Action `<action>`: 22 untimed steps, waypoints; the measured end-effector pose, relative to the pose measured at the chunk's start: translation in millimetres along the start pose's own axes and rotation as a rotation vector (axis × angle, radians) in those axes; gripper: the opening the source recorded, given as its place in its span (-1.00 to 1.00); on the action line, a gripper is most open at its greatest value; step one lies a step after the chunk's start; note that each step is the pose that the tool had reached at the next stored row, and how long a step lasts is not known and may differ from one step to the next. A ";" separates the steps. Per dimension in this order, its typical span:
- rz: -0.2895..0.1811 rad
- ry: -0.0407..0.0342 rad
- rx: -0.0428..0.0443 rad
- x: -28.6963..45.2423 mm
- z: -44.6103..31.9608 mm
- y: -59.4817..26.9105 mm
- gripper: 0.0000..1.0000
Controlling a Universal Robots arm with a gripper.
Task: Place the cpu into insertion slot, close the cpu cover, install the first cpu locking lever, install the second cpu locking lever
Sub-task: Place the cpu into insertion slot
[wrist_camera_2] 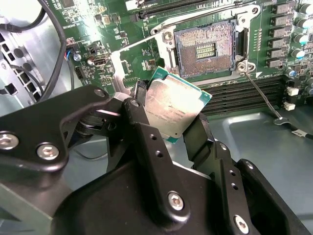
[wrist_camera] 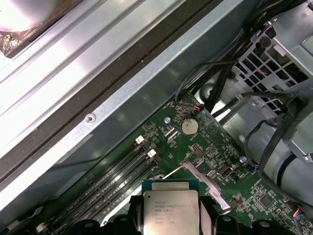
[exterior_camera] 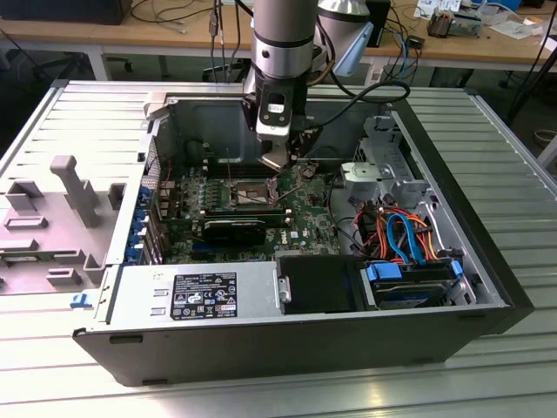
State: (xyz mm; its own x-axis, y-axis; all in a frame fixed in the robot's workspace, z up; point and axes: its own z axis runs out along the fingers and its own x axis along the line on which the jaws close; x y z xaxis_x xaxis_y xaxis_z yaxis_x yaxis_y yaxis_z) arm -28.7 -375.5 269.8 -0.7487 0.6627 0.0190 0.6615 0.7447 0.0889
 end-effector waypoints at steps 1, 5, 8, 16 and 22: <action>0.003 -0.0003 0.0000 0.0 0.0 0.0 0.09; 0.009 -0.0009 -0.0001 0.0 0.1 0.0 0.09; 0.014 -0.0013 -0.0002 0.0 0.1 0.0 0.09; 0.026 -0.0025 -0.0004 0.0 0.2 0.0 0.09; 0.037 -0.0034 -0.0007 0.0 0.3 0.0 0.09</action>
State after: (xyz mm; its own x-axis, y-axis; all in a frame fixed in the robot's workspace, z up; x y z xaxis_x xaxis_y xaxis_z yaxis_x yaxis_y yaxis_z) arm -28.7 -375.5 269.5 -0.7233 0.6902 0.0189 0.6889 0.7194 0.0888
